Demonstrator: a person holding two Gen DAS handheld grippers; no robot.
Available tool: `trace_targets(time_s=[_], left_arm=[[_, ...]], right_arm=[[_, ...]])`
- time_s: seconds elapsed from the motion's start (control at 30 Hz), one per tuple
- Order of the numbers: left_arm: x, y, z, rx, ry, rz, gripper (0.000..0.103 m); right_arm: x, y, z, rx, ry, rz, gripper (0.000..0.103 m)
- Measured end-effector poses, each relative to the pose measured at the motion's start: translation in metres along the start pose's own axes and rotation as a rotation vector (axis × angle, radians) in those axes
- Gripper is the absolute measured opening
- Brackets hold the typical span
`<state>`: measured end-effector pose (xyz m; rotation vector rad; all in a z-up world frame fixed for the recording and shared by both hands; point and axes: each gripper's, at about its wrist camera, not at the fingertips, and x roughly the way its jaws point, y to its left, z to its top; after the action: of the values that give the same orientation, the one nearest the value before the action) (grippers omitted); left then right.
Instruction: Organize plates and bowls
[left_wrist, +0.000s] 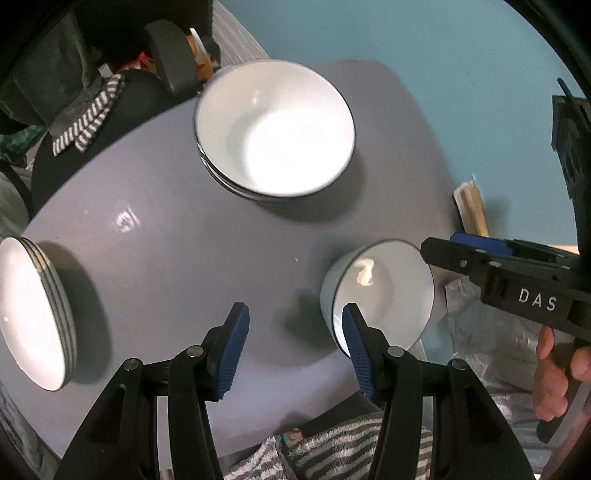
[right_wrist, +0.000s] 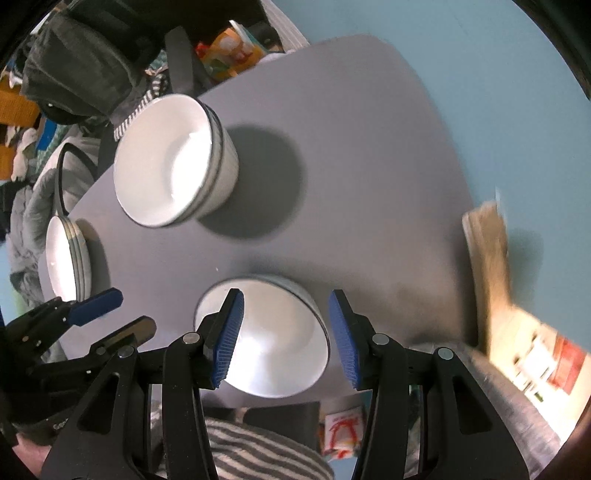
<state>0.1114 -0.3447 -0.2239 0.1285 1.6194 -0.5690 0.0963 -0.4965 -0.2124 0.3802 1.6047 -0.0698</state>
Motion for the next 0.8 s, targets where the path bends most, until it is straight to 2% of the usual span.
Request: trace_targets(time_s=[0.17, 0.47, 0.8], left_arm=[[0.013, -0.009, -0.005, 0.022, 0.026, -0.005, 0.054], [0.037, -0.016, -0.008, 0.034, 0.066, 0.002, 0.054], [0.052, -0.016, -0.006, 0.038, 0.079, 0.027, 0.054]], right_arm=[[0.010, -0.012, -0.017, 0.036, 0.010, 0.007, 0.047], [0.029, -0.023, -0.027, 0.048, -0.006, -0.019, 0.047], [0.044, -0.027, -0.041, 0.054, -0.022, -0.030, 0.047]])
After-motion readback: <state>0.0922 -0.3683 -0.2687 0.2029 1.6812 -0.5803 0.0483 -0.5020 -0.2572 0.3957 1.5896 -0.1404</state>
